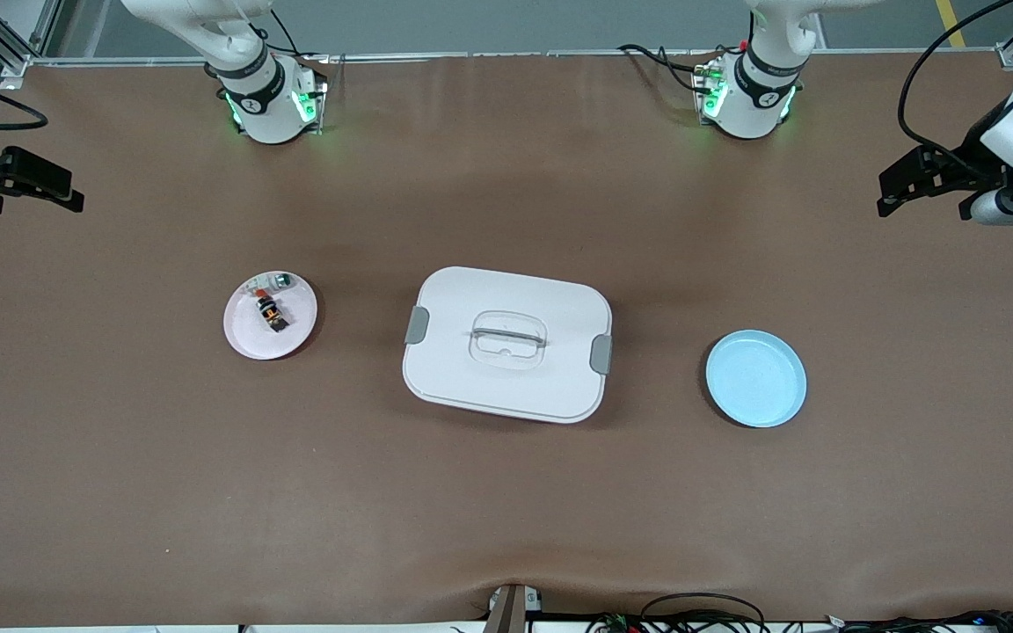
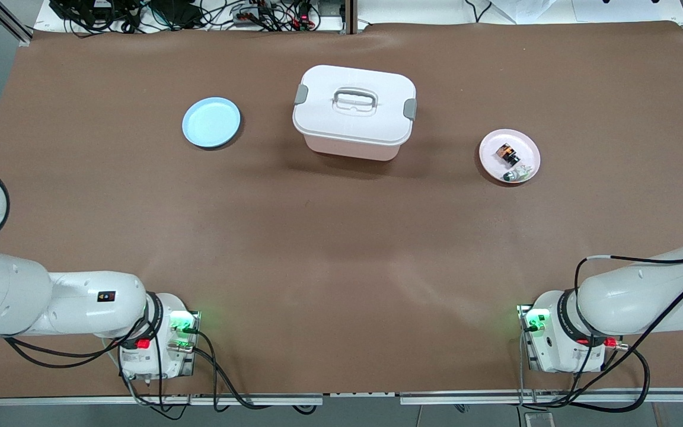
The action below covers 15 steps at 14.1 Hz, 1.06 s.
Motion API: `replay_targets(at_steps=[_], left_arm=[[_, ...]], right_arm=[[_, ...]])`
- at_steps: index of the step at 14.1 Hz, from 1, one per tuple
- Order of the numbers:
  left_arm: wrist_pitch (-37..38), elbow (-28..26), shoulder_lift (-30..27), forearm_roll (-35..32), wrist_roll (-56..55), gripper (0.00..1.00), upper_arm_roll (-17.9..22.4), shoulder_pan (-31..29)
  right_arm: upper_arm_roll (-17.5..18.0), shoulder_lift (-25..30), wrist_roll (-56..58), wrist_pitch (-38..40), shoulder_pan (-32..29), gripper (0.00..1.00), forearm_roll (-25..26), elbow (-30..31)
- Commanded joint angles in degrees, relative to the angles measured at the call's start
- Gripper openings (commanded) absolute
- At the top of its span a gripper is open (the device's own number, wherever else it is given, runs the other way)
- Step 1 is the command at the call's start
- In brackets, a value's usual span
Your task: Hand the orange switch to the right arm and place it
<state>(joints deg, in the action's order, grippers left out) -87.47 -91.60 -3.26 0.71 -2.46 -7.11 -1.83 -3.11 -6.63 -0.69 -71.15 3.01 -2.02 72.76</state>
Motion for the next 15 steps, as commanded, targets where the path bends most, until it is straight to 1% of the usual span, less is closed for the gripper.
replay_targets(at_steps=[1, 4, 7, 11, 12, 15], left_arm=[[0.72, 0.01, -1.22, 0.17, -0.62, 1.00, -0.10, -0.28], [0.72, 0.11, -1.22, 0.17, -3.08, 1.00, -0.28, -0.28], [1.86, 2.03, -0.96, 0.17, -2.47, 1.00, -0.10, -0.28], [1.95, 2.13, -0.87, -0.36, -2.29, 1.00, -0.10, -0.28], [1.95, 2.39, -0.87, -0.97, -2.29, 1.00, -0.19, -0.20], [2.65, 3.01, -0.78, -1.33, -2.99, 1.00, -0.19, -0.11]], right_arm=[[0.82, 1.27, -1.25, -0.75, -0.37, 1.00, 0.98, 1.16], [0.65, 2.14, -1.59, -0.66, -0.37, 1.00, 0.18, 2.56], [0.65, 3.28, -2.48, -2.23, -0.55, 1.00, 0.00, 4.14], [0.47, 9.69, -2.48, -10.31, -1.07, 1.00, 0.00, 14.23], [0.47, 10.14, -2.48, -11.37, -1.25, 1.00, 0.00, 15.39], [0.65, 10.15, -2.39, -14.36, -2.57, 1.00, -0.52, 16.10]])
